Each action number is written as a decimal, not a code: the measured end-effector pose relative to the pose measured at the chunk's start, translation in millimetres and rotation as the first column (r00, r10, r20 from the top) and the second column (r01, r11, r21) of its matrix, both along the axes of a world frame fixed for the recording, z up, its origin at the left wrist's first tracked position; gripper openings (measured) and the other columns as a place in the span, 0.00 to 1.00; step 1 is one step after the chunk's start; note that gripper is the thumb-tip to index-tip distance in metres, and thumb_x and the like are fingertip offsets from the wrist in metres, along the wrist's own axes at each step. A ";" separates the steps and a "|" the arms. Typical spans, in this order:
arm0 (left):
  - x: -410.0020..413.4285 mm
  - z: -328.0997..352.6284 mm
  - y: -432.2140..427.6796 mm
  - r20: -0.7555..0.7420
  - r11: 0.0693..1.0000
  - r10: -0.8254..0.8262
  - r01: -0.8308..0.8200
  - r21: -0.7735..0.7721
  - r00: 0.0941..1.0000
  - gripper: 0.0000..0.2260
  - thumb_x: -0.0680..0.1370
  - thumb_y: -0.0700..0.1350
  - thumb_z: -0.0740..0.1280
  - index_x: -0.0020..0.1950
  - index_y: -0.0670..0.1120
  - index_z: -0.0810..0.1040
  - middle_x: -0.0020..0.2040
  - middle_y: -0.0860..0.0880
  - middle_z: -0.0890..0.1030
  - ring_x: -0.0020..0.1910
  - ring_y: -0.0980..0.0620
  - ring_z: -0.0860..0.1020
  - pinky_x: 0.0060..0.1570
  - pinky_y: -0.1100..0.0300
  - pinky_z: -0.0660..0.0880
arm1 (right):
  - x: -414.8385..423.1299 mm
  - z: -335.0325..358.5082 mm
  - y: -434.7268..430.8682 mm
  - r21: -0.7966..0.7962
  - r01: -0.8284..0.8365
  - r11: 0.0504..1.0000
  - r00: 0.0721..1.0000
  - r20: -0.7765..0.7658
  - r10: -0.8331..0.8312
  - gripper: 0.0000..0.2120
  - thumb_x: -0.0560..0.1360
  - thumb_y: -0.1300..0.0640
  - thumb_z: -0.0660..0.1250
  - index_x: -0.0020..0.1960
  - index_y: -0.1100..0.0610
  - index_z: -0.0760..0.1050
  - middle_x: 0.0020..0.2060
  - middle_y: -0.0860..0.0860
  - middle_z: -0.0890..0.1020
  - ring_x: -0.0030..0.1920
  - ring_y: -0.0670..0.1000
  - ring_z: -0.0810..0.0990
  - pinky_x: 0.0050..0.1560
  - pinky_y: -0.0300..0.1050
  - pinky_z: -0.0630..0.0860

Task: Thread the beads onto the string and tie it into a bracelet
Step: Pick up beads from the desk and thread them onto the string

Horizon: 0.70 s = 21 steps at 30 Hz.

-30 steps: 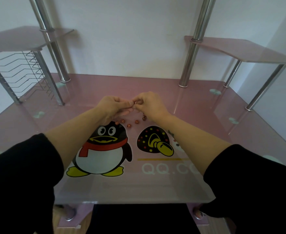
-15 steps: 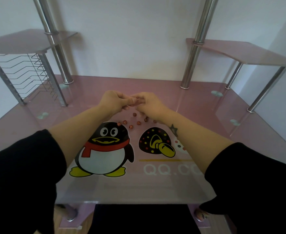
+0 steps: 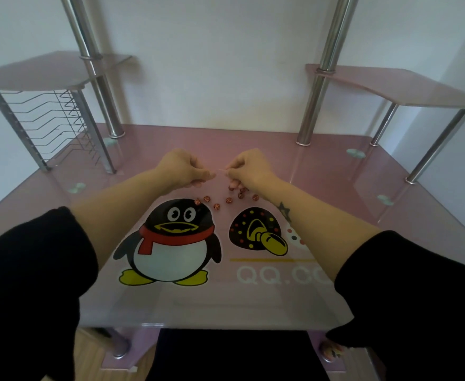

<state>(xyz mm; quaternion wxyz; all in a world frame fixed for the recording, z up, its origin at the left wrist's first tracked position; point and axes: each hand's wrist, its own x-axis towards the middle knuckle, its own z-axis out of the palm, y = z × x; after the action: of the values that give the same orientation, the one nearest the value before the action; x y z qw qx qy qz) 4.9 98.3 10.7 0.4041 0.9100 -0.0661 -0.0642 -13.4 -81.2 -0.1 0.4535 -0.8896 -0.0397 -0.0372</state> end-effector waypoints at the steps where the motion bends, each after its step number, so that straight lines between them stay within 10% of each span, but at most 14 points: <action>1: -0.8 1.9 1.0 -0.028 0.996 -0.047 0.049 0.068 0.999 0.12 0.70 0.50 0.76 0.40 0.42 0.82 0.35 0.47 0.82 0.34 0.52 0.77 0.39 0.59 0.75 | -0.2 -0.3 0.0 -0.005 -0.005 1.000 1.000 0.006 0.005 0.05 0.74 0.63 0.69 0.43 0.64 0.81 0.36 0.61 0.84 0.33 0.53 0.82 0.37 0.44 0.81; 9: -11.4 16.4 -3.8 -0.229 0.872 -0.269 0.338 0.355 0.935 0.09 0.71 0.43 0.75 0.50 0.51 0.83 0.46 0.53 0.81 0.52 0.50 0.78 0.61 0.51 0.71 | -1.0 -2.4 2.9 -0.120 -0.023 0.992 0.997 0.074 0.032 0.11 0.75 0.60 0.69 0.38 0.66 0.82 0.32 0.57 0.84 0.28 0.42 0.79 0.31 0.28 0.74; 21: -2.0 4.7 -6.2 -0.077 0.953 -0.221 0.232 0.192 0.972 0.08 0.75 0.42 0.72 0.52 0.49 0.84 0.48 0.51 0.82 0.49 0.51 0.78 0.55 0.57 0.72 | -2.4 -4.9 -4.4 -0.032 -0.011 0.999 0.997 0.077 0.013 0.04 0.75 0.63 0.69 0.48 0.63 0.80 0.32 0.53 0.82 0.29 0.47 0.82 0.31 0.35 0.79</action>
<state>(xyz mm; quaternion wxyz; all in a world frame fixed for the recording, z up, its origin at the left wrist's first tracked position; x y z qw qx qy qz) 2.9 92.1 15.4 0.3022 0.9303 -0.1522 -0.1415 -15.8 -85.7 -5.0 0.4378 -0.8943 -0.0629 -0.0680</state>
